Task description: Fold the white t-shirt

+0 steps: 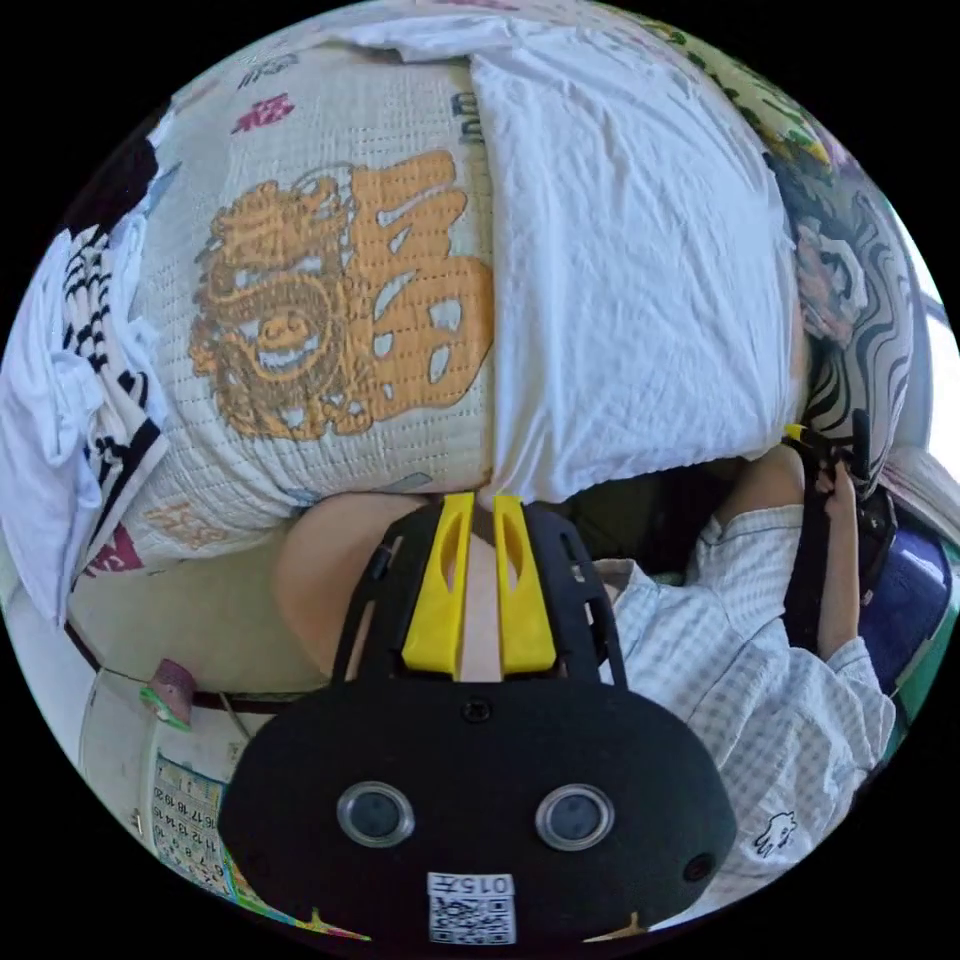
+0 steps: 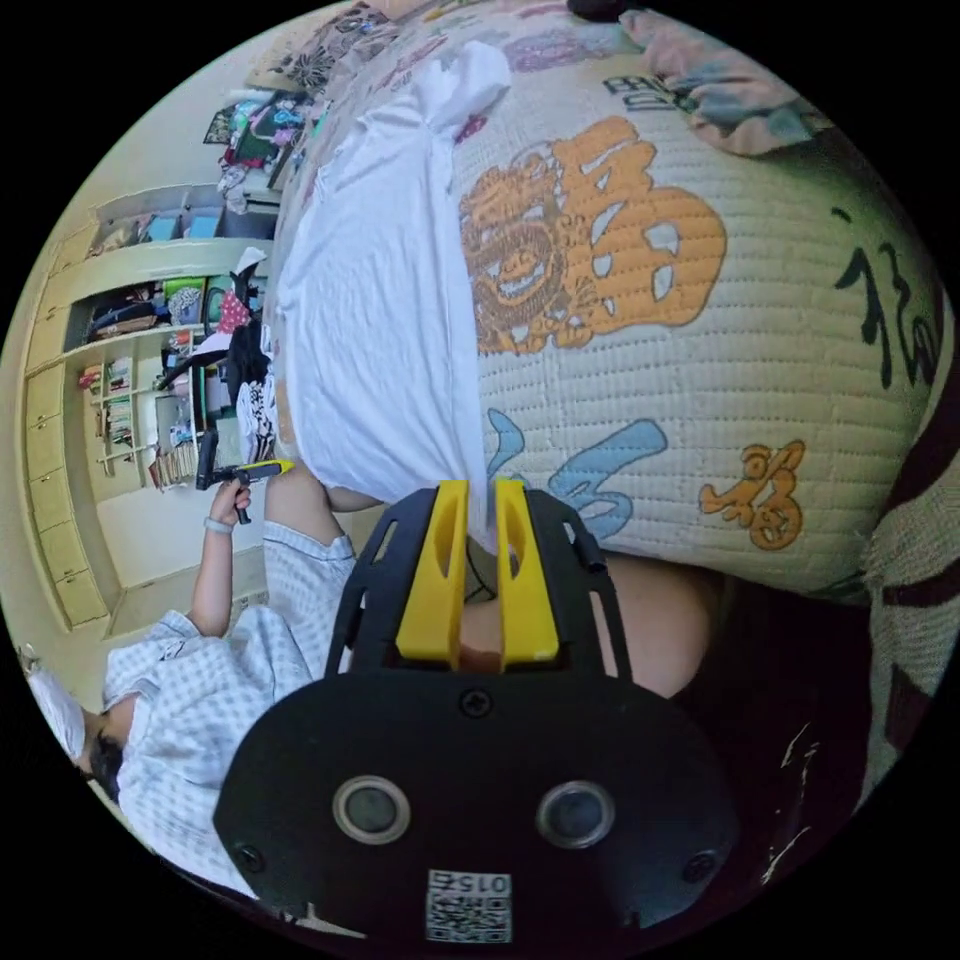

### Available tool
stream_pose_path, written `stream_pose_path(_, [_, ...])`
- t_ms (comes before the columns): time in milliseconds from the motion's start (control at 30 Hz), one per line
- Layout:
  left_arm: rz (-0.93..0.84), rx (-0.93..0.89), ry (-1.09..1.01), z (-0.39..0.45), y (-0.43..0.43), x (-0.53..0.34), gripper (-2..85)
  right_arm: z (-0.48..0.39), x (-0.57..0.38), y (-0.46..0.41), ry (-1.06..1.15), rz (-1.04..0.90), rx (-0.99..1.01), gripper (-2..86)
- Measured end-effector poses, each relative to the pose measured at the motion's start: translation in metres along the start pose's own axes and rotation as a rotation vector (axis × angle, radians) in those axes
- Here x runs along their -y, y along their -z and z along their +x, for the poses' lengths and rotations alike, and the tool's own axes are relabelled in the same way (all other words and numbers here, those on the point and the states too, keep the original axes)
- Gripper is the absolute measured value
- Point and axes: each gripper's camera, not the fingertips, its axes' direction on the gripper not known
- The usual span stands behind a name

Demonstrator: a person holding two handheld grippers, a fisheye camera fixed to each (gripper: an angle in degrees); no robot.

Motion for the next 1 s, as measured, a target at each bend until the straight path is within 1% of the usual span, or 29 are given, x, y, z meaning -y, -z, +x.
stream_pose_path(33, [0.039,-0.014,-0.012,0.006,0.007,0.003,4.1,0.000,0.000,0.011,0.011,0.058,0.005,6.4])
stream_pose_path(100, [0.201,-0.093,-0.091,0.041,0.042,0.029,6.1,-0.003,0.005,0.030,0.038,0.171,0.030,7.6])
stream_pose_path(133, [0.237,-0.106,-0.117,0.054,0.051,0.038,6.3,-0.005,0.012,0.042,0.062,0.253,0.064,8.0])
stream_pose_path(167, [0.301,-0.121,-0.177,0.083,0.068,0.059,6.8,-0.006,0.021,0.053,0.084,0.329,0.108,8.2])
stream_pose_path(200, [0.355,-0.123,-0.243,0.117,0.083,0.085,7.3,-0.007,0.027,0.058,0.093,0.363,0.130,8.4])
stream_pose_path(233, [0.376,-0.118,-0.277,0.135,0.089,0.099,7.6,-0.006,0.041,0.066,0.102,0.425,0.169,8.7])
stream_pose_path(300, [0.410,-0.104,-0.399,0.213,0.105,0.162,8.2,-0.002,0.066,0.075,0.091,0.506,0.208,9.3])
stream_pose_path(333, [0.412,-0.110,-0.424,0.232,0.106,0.179,8.3,0.003,0.084,0.079,0.075,0.548,0.233,9.7])
stream_pose_path(367, [0.416,-0.118,-0.464,0.270,0.107,0.212,8.4,0.009,0.103,0.080,0.050,0.576,0.262,10.2])
stream_pose_path(400, [0.421,-0.088,-0.493,0.307,0.105,0.244,8.5,0.012,0.112,0.080,0.036,0.587,0.282,10.2])
stream_pose_path(433, [0.422,-0.073,-0.507,0.325,0.103,0.259,8.5,0.020,0.129,0.078,0.009,0.596,0.322,10.4])
stream_pose_path(500, [0.384,-0.043,-0.555,0.390,0.085,0.317,8.8,0.029,0.152,0.070,-0.027,0.586,0.353,10.1])
stream_pose_path(533, [0.364,-0.041,-0.561,0.404,0.078,0.331,8.9,0.034,0.165,0.064,-0.043,0.567,0.360,9.0])
stream_pose_path(600, [0.304,0.022,-0.564,0.450,0.052,0.378,9.2,0.039,0.178,0.057,-0.043,0.575,0.384,4.6])
stream_pose_path(667, [0.265,0.101,-0.560,0.474,0.033,0.406,9.4,0.044,0.180,0.051,-0.034,0.621,0.411,1.6])
stream_pose_path(767, [0.197,0.244,-0.512,0.493,0.003,0.443,9.4,0.046,0.171,0.041,-0.033,0.653,0.356,0.7])
stream_pose_path(867, [0.166,0.254,-0.495,0.496,-0.010,0.461,8.4,0.052,0.162,0.029,-0.020,0.690,0.396,0.4])
stream_pose_path(933, [0.165,0.274,-0.531,0.498,-0.009,0.463,7.0,0.054,0.162,0.022,-0.014,0.700,0.426,0.3])
stream_pose_path(1000, [0.160,0.273,-0.535,0.495,0.000,0.464,1.7,0.054,0.164,0.016,-0.006,0.704,0.436,0.3])
